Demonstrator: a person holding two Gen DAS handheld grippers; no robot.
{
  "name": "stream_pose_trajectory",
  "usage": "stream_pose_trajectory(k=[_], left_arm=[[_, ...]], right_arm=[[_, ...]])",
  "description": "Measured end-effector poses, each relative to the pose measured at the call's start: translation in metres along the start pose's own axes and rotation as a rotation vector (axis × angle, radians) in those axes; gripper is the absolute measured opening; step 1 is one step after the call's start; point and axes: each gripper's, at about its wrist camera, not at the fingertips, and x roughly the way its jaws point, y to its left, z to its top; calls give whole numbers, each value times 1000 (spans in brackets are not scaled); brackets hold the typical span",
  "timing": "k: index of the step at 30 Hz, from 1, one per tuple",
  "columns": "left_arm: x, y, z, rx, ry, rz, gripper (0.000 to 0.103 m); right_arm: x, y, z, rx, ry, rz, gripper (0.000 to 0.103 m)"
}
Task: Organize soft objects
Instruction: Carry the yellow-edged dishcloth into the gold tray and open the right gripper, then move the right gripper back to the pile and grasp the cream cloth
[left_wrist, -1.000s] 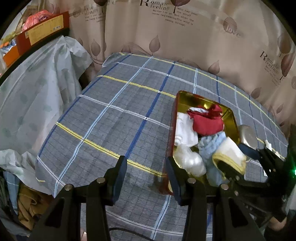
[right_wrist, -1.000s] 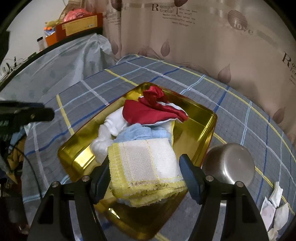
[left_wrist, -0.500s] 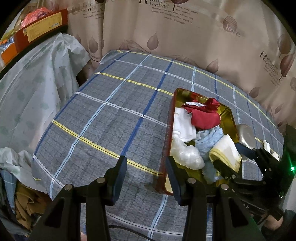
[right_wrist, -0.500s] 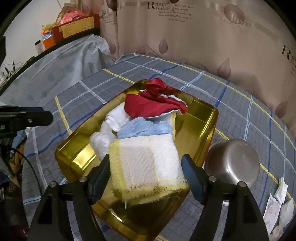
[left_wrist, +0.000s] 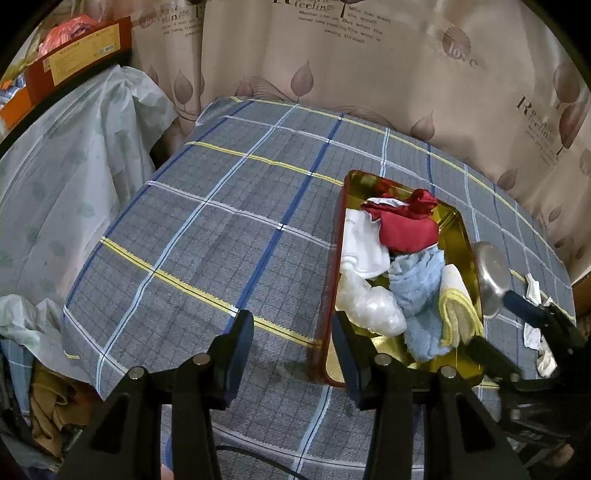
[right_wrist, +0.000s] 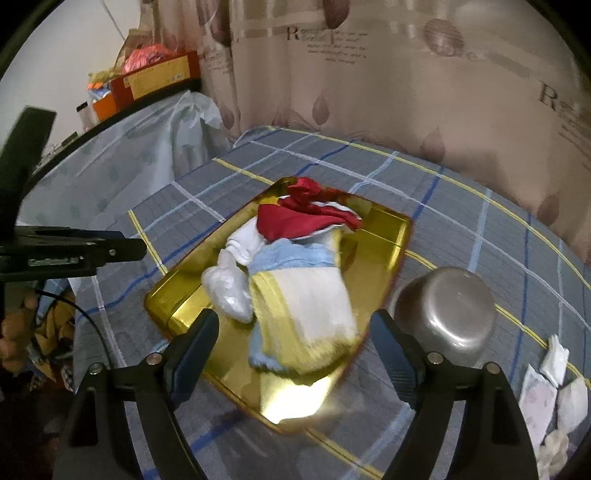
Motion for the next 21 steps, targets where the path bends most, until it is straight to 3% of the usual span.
stream_pose_trajectory(k=[6,11,18,21], left_arm=[[1,-5,-1,23,0,3,45],[1,-17,-3,58,-1,4,45],[2,-40,-8,119,10,-16,45],[3,-51,-10,143,15,-18,45]], right_arm=[[-38,-48,-20,83,-1,-65,81],[-73,-118,-51,207,35,-196,81],[-109,-221,-98,409,157,-399,82],[-111,-250,-119,479,211,-427,82]])
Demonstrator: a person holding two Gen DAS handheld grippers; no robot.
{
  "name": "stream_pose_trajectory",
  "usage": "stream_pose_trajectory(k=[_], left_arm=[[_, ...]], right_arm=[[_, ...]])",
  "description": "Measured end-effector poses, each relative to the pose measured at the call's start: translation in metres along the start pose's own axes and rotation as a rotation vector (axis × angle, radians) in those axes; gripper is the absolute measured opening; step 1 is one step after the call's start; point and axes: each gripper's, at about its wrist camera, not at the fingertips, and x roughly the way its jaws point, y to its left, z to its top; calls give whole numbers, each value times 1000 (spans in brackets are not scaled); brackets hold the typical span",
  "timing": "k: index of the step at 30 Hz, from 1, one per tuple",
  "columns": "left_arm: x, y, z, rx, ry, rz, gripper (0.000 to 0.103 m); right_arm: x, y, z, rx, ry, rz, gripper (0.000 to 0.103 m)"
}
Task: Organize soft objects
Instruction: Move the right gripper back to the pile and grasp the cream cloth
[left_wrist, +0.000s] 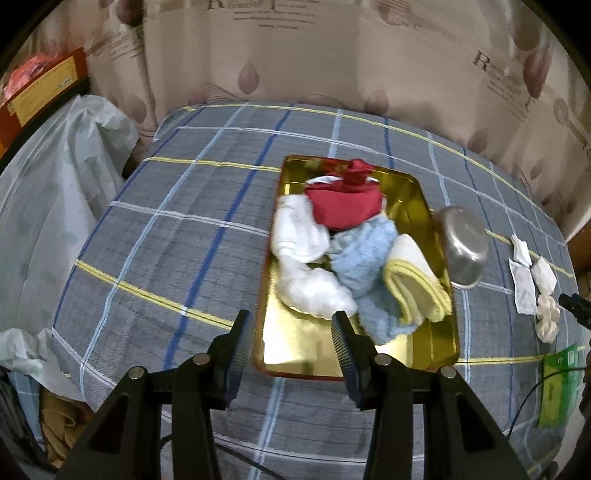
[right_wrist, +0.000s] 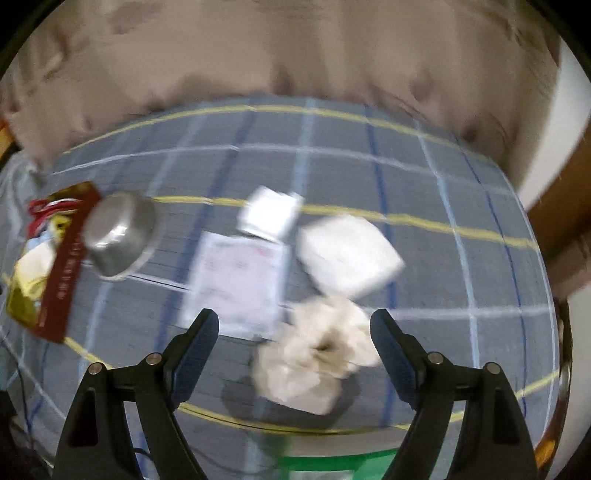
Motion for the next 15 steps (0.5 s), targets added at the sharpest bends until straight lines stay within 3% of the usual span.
stream_pose_trajectory(k=[7,15], left_arm=[[2,-40,1,81,13,-25,45],[9,-110,9,221,40,-92,45]], right_arm=[[39,-26,-3,81,137,28,82],[62,-30,2,70,230,27,81]])
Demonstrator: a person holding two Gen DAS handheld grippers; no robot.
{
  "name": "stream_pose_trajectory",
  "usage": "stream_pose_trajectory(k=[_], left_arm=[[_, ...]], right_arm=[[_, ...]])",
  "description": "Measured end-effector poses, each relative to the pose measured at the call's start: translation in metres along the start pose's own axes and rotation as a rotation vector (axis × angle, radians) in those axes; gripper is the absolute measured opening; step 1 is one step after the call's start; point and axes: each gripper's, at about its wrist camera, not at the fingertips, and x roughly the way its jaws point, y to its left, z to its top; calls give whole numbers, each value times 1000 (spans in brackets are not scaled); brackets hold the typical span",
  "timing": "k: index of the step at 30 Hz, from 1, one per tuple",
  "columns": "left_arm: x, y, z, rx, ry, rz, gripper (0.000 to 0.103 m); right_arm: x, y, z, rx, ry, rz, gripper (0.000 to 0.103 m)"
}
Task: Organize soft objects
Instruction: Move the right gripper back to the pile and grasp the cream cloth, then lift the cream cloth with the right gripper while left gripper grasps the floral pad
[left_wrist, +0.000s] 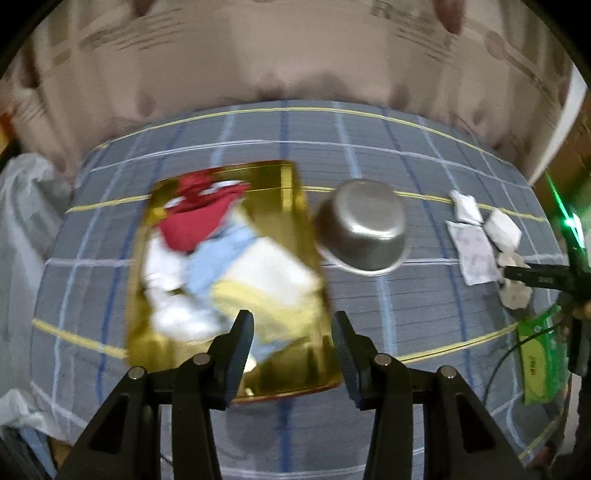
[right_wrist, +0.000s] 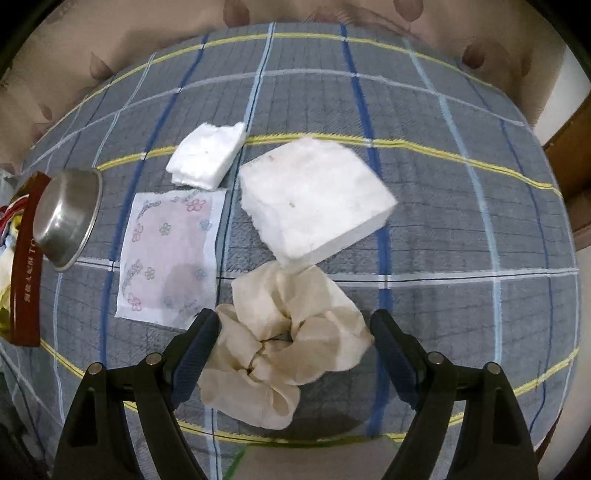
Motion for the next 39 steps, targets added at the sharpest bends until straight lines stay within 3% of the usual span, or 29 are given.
stream_pose_trajectory(k=[7,10,15,19,26,28,33,39], left_arm=[[26,-62,19,84,49,-78,45],[36,-85,23,114,73,-104,45],[47,-115,22,162,103,-128,45],[54,-129,21,173,114,-138,45],[60,-152,25,154,97,-211,45],[62,-161,29,153,94,-242,55],[72,-188,39,141,111,-311,59],[90,-216,52,118,134,-291,59]], right_arm=[[10,5,2,-44,9,6,66],[7,8,0,-83,-3,0,54],[0,12,-9,-109,-37,-1,15],[-11,9,-20,-97,-92,1,14],[-65,-3,-43,-34,-293,2,14],[-79,-7,-51,-8,-340,9,14],[-96,-33,-63,125,-408,82,14],[-93,-62,-67,240,-441,89,14]])
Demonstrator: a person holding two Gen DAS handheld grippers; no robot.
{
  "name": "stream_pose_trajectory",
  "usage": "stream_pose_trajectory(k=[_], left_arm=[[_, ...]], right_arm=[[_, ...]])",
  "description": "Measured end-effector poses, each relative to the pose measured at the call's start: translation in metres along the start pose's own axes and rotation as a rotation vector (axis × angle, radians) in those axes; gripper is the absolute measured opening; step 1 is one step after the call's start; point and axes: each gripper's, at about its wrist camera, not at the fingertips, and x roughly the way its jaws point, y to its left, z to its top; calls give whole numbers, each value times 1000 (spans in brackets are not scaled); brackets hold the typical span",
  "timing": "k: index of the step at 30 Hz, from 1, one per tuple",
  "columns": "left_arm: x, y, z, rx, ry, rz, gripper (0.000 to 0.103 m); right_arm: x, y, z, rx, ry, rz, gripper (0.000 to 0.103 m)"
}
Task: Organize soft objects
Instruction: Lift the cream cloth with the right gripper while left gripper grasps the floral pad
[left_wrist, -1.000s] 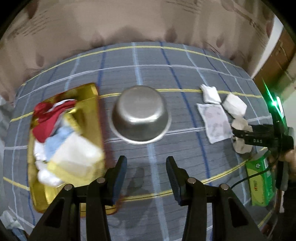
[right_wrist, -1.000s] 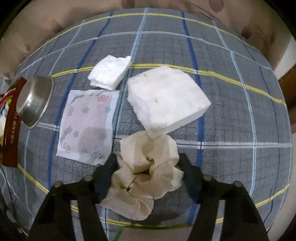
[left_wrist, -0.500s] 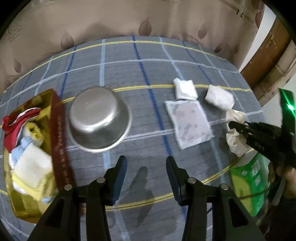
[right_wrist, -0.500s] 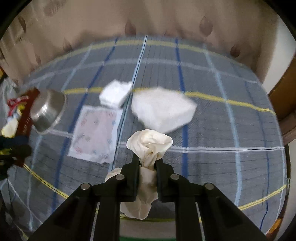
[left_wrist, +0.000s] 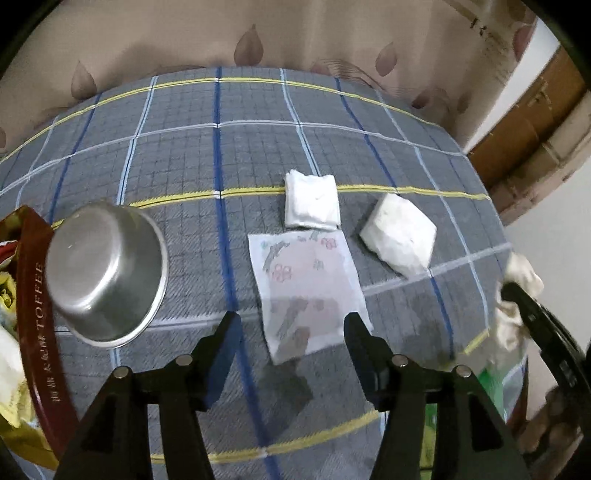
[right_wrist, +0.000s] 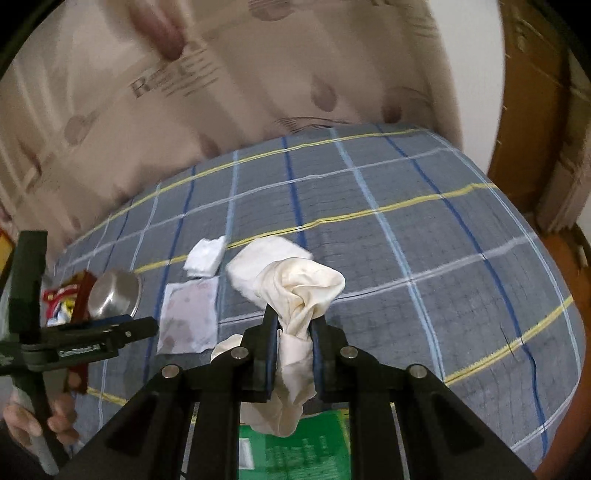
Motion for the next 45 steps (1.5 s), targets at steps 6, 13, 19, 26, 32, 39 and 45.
stream_pose_trajectory(k=[6,13,19,26,32,39,45], left_arm=[[22,-10,8,-80,-6,20,60],[46,-22,16,-107,26,48,60],[61,-24,16,-95,5,91,66],[63,-28,8,-23,-25,99,66],[58,-22,5,-22,-1,112,31],[46,2,4,-94,16,18,11],[39,4,-2,-86,18,30,11]], right_arm=[[7,-12,-5,26,10,11,15],[14,-10,-8,21,35,41,16],[16,-6,-10,12,43,54,16],[17,-2,-12,3,51,70,17],[17,-1,-12,0,49,72,17],[17,-1,-12,0,51,74,17],[16,1,-12,-6,48,72,17]])
